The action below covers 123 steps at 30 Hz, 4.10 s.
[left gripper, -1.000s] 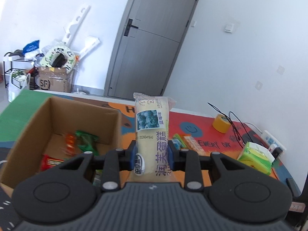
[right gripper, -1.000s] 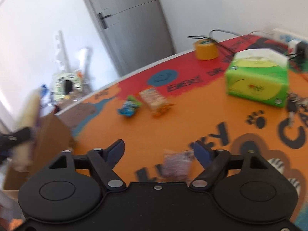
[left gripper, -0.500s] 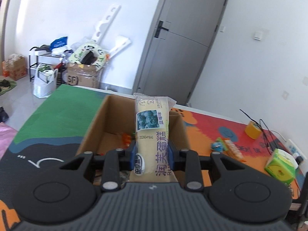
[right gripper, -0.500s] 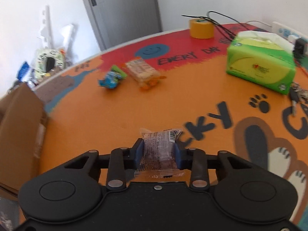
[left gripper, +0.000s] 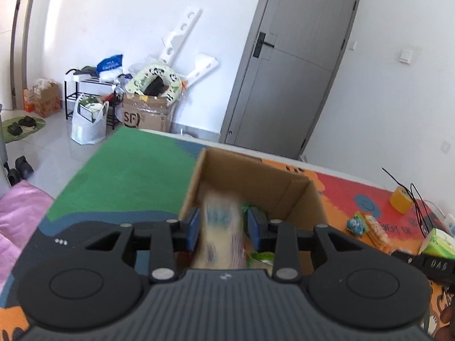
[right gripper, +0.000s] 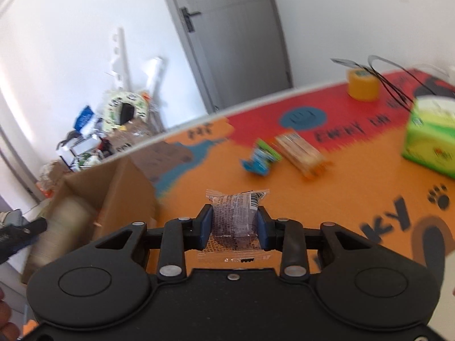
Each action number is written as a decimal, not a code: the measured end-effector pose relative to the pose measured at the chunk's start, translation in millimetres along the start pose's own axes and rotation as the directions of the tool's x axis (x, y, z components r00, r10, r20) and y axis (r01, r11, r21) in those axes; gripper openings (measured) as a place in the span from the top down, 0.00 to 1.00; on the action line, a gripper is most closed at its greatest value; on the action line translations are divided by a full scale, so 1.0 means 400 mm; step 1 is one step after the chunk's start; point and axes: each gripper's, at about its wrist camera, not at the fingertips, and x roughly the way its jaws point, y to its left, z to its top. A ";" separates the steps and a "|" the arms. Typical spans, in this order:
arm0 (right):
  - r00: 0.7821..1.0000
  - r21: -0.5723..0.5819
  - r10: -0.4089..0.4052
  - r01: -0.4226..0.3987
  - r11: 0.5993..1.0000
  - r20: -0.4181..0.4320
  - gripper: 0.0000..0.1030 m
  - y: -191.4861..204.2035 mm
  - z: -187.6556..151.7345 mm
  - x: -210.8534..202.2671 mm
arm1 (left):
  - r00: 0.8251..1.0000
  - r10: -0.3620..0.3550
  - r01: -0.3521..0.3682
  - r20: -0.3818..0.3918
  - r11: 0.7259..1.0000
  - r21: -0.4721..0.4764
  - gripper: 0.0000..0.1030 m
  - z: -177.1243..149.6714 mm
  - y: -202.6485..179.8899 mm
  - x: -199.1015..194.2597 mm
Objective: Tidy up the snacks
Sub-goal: 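Carry the cake bag and brown packet over the box and open both grippers, then move the left gripper to the blue-green wrapped snack and grasp it, then grasp the orange-wrapped biscuit bar with the right gripper while the left lifts its snack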
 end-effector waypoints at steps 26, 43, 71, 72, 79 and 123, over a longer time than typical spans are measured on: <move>0.972 -0.143 0.228 -0.219 0.965 0.055 0.49 0.331 0.068 0.027 | 0.997 0.075 -0.072 0.035 0.993 -0.089 0.17 0.064 0.159 -0.024; 0.985 -0.054 0.134 -0.128 0.990 0.108 0.20 0.120 0.060 -0.066 | 0.998 -0.048 0.048 0.029 0.999 -0.007 0.09 0.043 -0.003 -0.030; 0.994 0.062 -0.045 0.038 0.997 0.099 0.07 -0.176 0.115 -0.046 | 0.974 -0.203 0.219 -0.105 0.960 0.176 0.08 0.028 -0.351 0.107; 0.995 0.062 -0.047 0.041 0.997 0.092 0.08 -0.183 0.120 -0.037 | 0.973 -0.198 0.217 -0.117 0.958 0.189 0.08 0.025 -0.367 0.122; 0.999 0.076 -0.023 0.021 0.997 0.028 0.20 -0.230 0.142 0.036 | 0.969 -0.158 0.206 -0.189 0.941 0.269 0.09 -0.004 -0.461 0.234; 0.995 0.116 -0.027 0.038 0.993 -0.098 0.28 -0.281 0.167 0.280 | 0.941 -0.087 0.162 -0.327 0.964 0.210 0.74 -0.040 -0.558 0.545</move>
